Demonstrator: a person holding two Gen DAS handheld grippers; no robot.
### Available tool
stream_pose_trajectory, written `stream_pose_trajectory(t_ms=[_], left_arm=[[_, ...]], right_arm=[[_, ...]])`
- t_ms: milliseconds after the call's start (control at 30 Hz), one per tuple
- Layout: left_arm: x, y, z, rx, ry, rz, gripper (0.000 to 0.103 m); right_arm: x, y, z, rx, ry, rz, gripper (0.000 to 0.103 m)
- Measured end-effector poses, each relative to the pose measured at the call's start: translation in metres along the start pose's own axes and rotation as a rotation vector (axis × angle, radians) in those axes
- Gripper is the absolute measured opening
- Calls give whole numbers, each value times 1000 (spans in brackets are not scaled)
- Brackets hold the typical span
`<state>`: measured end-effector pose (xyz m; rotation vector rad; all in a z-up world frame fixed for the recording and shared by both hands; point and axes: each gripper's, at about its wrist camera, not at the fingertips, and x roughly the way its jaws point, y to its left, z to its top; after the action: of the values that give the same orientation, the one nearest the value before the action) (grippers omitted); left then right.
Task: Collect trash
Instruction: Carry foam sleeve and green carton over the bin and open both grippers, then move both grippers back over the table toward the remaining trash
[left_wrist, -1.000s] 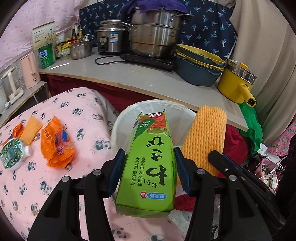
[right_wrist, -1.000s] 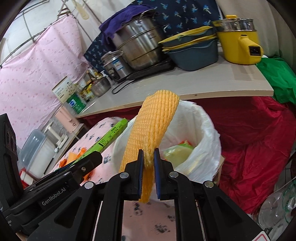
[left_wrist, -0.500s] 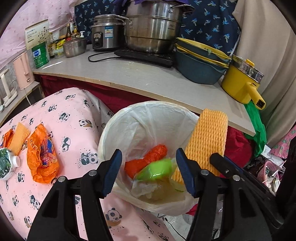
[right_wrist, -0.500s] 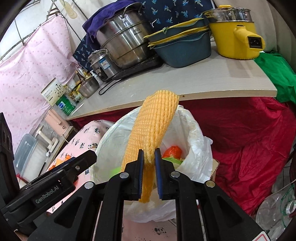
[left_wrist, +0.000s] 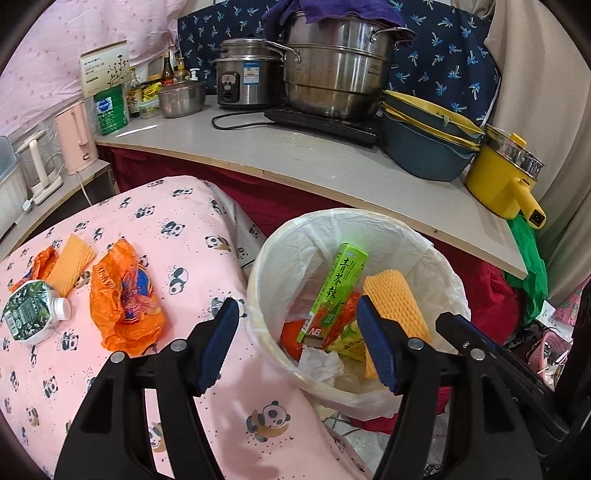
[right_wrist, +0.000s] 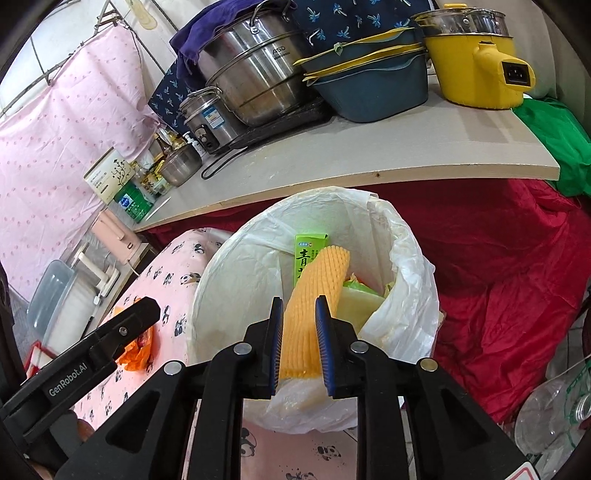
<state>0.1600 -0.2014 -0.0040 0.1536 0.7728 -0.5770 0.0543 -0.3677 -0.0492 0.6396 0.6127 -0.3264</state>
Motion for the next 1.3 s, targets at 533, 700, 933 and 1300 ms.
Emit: stream_pose_trajectory(t_ms=[533,700,933,1300], left_arm=[[-24,11,-16,-1,-25,49,63],[-20,16,-19,-9,-17,56,63],[-11,25,-19,-21,-7,63,63],[-16,31,-24,-34,-6,68,63]], right_arm=[[-3,4,-8,-7,16,-4,19],[14,-3,-7,2,37,-36,18],[49,10,-14,-28,111,-9,16],[25,32,-16,-57,75,38,16]])
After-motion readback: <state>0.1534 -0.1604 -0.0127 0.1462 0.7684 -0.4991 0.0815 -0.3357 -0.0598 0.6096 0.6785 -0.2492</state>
